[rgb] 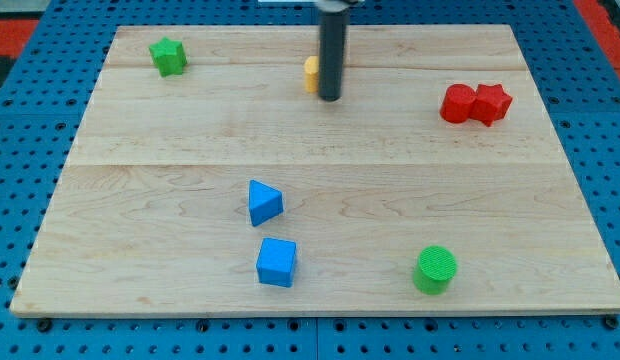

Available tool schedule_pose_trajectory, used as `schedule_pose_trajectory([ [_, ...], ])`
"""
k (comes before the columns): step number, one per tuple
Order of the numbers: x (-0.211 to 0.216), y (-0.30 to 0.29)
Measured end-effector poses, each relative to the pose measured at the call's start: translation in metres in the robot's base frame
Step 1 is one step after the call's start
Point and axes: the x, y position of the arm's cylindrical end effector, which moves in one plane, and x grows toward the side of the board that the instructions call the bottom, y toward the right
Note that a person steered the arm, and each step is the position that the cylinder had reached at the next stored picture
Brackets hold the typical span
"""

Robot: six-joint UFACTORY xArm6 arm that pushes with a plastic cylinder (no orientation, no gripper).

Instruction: Place the heart right to the hexagon

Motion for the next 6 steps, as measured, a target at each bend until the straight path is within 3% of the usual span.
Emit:
schedule_pose_trajectory([
  [1, -0.007, -0.062],
  [2, -0.043, -0.026],
  [4, -0.069, 0.139],
  [5, -0.075, 0.172],
  [6, -0.052, 0.168],
])
